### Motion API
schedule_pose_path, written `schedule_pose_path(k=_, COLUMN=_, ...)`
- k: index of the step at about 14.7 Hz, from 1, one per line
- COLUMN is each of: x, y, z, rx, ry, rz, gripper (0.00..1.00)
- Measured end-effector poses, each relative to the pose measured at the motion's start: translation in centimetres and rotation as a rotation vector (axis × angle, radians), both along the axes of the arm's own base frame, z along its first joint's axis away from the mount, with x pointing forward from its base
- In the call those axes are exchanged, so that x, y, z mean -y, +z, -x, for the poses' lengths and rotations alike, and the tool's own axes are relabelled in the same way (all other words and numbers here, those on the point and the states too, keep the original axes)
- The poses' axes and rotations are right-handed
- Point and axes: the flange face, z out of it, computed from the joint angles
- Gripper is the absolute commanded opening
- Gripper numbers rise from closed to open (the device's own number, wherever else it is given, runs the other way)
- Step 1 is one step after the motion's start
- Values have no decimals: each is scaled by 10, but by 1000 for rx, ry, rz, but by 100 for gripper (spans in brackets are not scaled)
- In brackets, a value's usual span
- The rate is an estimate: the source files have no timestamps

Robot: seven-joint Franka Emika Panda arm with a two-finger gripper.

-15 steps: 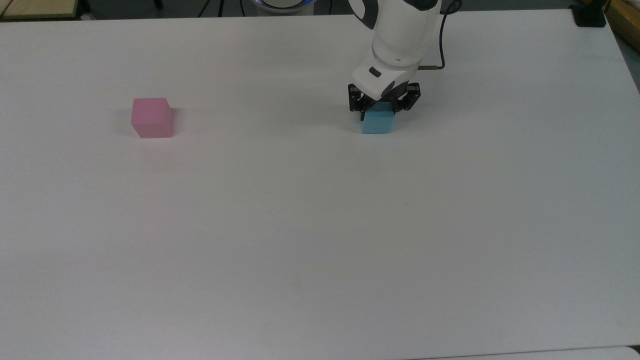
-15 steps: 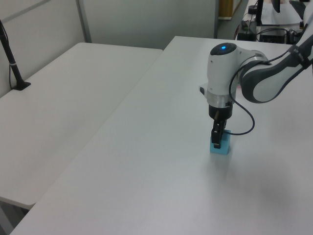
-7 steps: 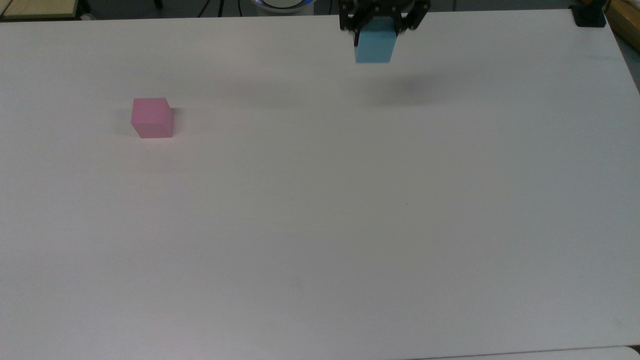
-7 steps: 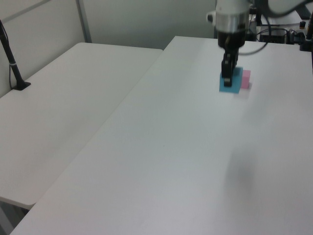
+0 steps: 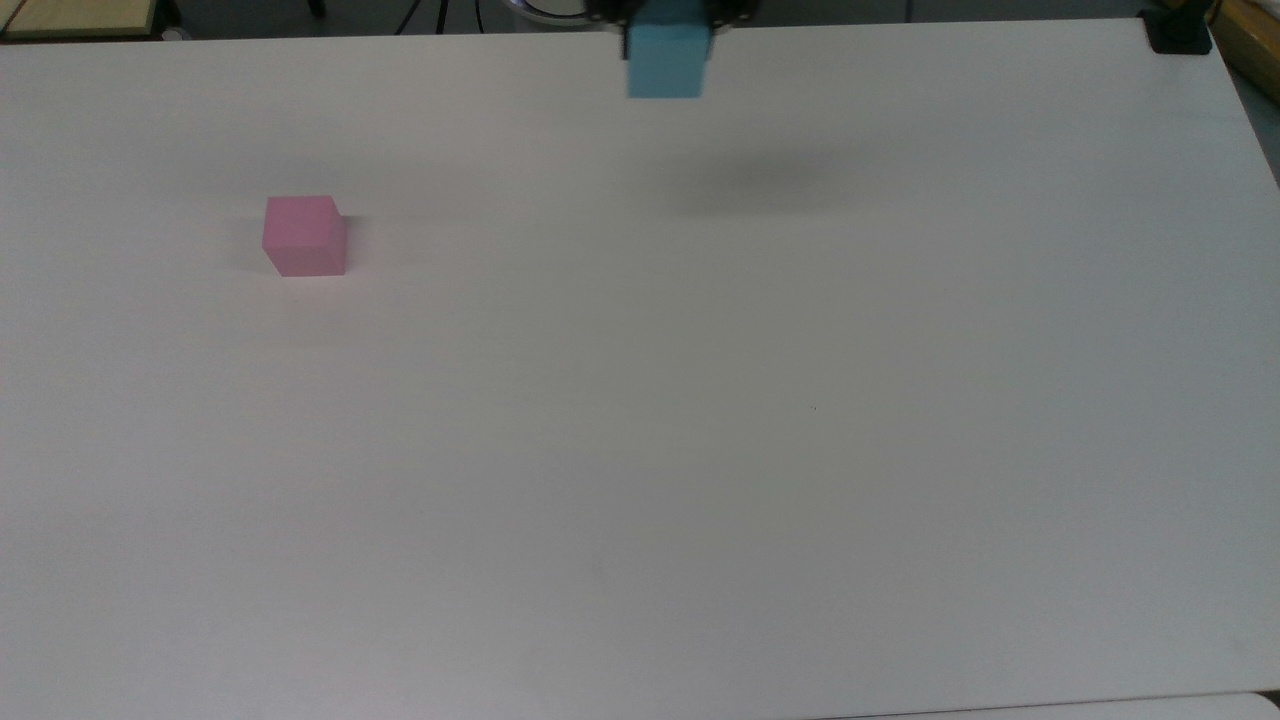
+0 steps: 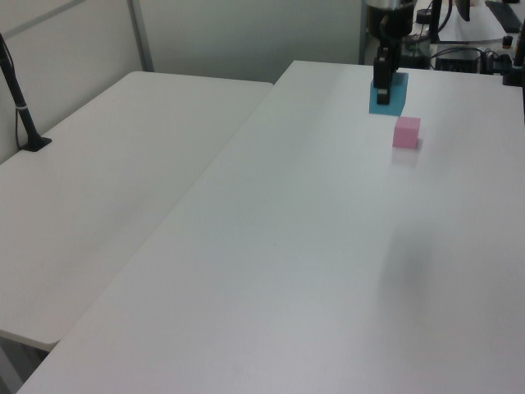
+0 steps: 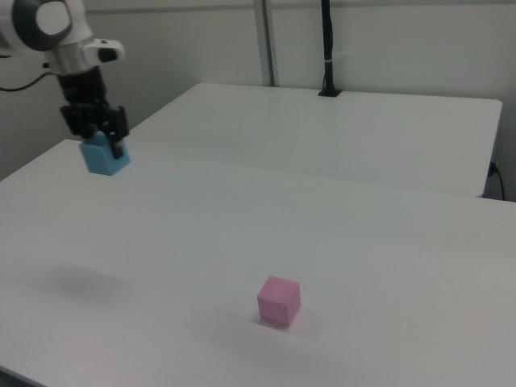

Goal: Put blue cube on pink cube
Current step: 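Lift the light-blue cube and carry it toward the pink cube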

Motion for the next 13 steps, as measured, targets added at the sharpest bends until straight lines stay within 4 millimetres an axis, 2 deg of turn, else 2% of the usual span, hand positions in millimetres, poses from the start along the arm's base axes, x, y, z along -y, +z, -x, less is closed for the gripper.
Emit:
schedule_pose_path(k=1, x=27, y=0, z=-5, rx=-2, ry=-5, rz=0, gripper=16)
schedule_pose_path(k=2, x=68, y=1, z=-11, rx=-4, ry=-18, rz=-1, gripper=16)
schedule_pose_path(k=3, x=97, y=1, z=-13, rx=-6, ry=-24, rz=-1, gripper=17)
schedule_pose_path(k=5, x=154, y=1, z=-13, rx=-9, ry=-25, rz=-3, gripper=18)
schedule_pose_path(k=6, x=195, y=2, z=-9, rx=-11, ry=-24, rz=-5, gripper=18)
schedule_pose_path(k=7, x=218, y=3, z=-6, rx=-10, ry=-18, rz=-5, gripper=18)
schedule_pose_path(k=10, x=278, y=7, z=2, rx=29, ry=-8, rz=4, gripper=18)
schedule_pose_path(k=11, x=285, y=7, z=1, rx=44, ry=-6, rz=10, gripper=18)
schedule_pose_path(k=13, x=287, y=0, z=-4, rx=43, ry=3, rz=13, gripper=18)
